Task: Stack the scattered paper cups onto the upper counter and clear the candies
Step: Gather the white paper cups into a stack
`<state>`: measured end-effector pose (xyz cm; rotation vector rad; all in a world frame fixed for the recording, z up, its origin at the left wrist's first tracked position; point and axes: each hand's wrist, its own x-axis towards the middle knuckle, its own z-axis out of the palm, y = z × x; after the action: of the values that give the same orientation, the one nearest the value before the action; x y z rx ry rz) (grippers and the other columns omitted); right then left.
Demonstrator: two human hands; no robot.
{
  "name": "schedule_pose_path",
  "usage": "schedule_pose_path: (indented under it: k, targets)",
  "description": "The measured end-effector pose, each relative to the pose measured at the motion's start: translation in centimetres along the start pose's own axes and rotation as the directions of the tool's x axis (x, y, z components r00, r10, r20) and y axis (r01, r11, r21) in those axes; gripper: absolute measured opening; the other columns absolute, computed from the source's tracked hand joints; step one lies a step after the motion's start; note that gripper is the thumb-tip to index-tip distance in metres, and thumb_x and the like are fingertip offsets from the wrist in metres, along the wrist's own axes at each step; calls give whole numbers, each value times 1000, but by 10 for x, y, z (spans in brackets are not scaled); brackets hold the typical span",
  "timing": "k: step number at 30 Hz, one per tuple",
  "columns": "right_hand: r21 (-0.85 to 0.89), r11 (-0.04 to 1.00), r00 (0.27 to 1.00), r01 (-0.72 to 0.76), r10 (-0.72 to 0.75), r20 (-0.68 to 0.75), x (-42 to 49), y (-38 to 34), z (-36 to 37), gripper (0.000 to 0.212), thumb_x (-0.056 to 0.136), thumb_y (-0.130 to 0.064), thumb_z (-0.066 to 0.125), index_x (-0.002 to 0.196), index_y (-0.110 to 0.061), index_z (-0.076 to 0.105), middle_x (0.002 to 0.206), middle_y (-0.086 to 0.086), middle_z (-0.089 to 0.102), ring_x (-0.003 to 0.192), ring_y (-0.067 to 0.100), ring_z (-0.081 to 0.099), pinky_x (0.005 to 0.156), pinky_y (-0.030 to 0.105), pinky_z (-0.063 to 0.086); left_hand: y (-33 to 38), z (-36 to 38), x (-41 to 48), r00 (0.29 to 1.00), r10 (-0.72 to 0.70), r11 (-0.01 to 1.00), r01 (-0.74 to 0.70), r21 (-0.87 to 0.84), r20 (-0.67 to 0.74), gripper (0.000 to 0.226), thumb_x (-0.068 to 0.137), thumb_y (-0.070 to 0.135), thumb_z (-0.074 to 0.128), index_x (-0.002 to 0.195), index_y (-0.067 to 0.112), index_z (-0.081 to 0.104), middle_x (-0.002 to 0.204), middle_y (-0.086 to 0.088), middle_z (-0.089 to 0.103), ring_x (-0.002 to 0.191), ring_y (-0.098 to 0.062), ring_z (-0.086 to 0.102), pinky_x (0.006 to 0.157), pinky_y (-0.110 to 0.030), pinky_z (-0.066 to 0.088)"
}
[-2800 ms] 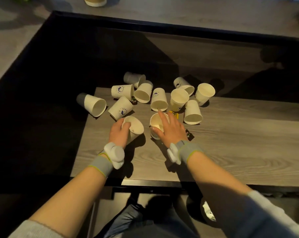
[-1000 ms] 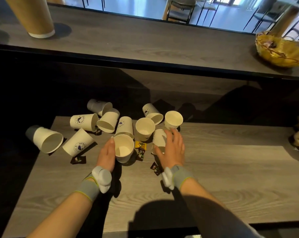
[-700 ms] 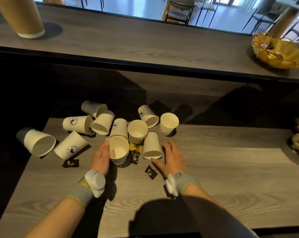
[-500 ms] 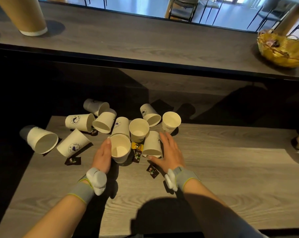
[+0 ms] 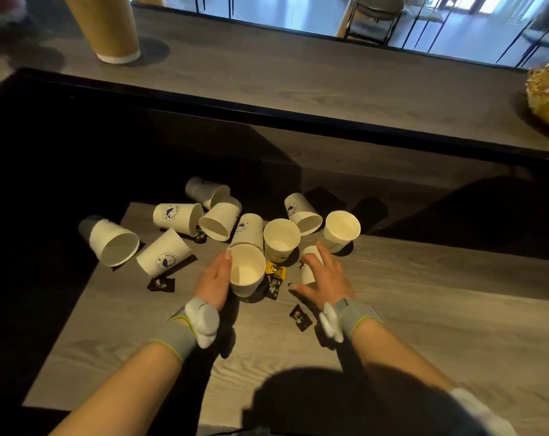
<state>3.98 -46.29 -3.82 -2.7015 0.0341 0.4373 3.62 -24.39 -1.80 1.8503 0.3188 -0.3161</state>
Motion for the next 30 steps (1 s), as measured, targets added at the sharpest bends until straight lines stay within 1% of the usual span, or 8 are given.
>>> schedule_pose_path:
  k: [3,8,12,15,19,23,26,30]
  targets:
    - [110,990,994,-88,94,-54,-4,3,-1,63,80,-32,66,135,-30,36,156,0,12,136,34,30,104,50,39,0,-1,2,1000,-16,1000,16,12,21,49,100,38,23,142,17,35,149,-6,38,138,-23,33,112,-33,20]
    - [444,884,918,-145,287,-272,-28,-3,3,63,76,-21,68,132,-22,40,135,4,45,120,27,48,92,42,46,-2,-2,2,1000,-13,999,14,-45,28,52,99,41,24,144,16,33,151,-4,34,141,-22,29,113,-32,18]
    - [623,782,826,13,343,-447,-43,-27,-13,49,76,-20,70,120,-22,48,120,2,50,106,23,53,80,39,50,-3,-3,4,999,-31,982,39,-185,44,57,97,51,17,138,21,43,145,-3,43,137,-21,35,111,-32,22]
    - [635,735,806,239,214,-551,-48,-58,-29,39,80,-20,67,114,-28,49,116,-6,47,108,16,49,87,43,52,-8,-9,4,997,-30,975,44,-217,69,58,94,58,15,129,26,50,138,-2,50,132,-20,41,114,-41,27]
    - [475,811,844,342,-42,-535,-47,-98,-43,51,80,-30,57,129,-29,44,124,-4,45,114,14,46,90,34,45,-12,-20,3,999,33,978,-32,-205,1,54,97,48,20,128,18,52,132,-6,55,125,-22,48,111,-41,32]
    - [-10,959,912,285,-274,-304,-36,-129,-38,63,85,-37,51,143,-32,26,136,-2,40,122,19,34,87,32,37,-16,-49,4,986,73,976,-101,-191,-148,38,101,32,25,110,12,56,116,-5,58,116,-21,53,96,-28,35]
    - [-288,928,941,238,-293,-168,-22,-142,-17,58,91,-44,38,145,-29,21,147,2,33,131,26,29,102,42,30,-23,-72,7,977,80,978,-116,-176,-200,30,101,27,27,105,14,54,113,-9,60,111,-25,56,94,-28,41]
    - [-320,929,965,186,-233,-117,-15,-143,14,66,86,-55,8,144,-28,26,152,3,31,142,25,23,113,48,17,-29,-94,10,959,48,994,-73,-79,-280,29,99,25,34,114,8,52,120,-15,58,112,-30,53,91,-32,38]
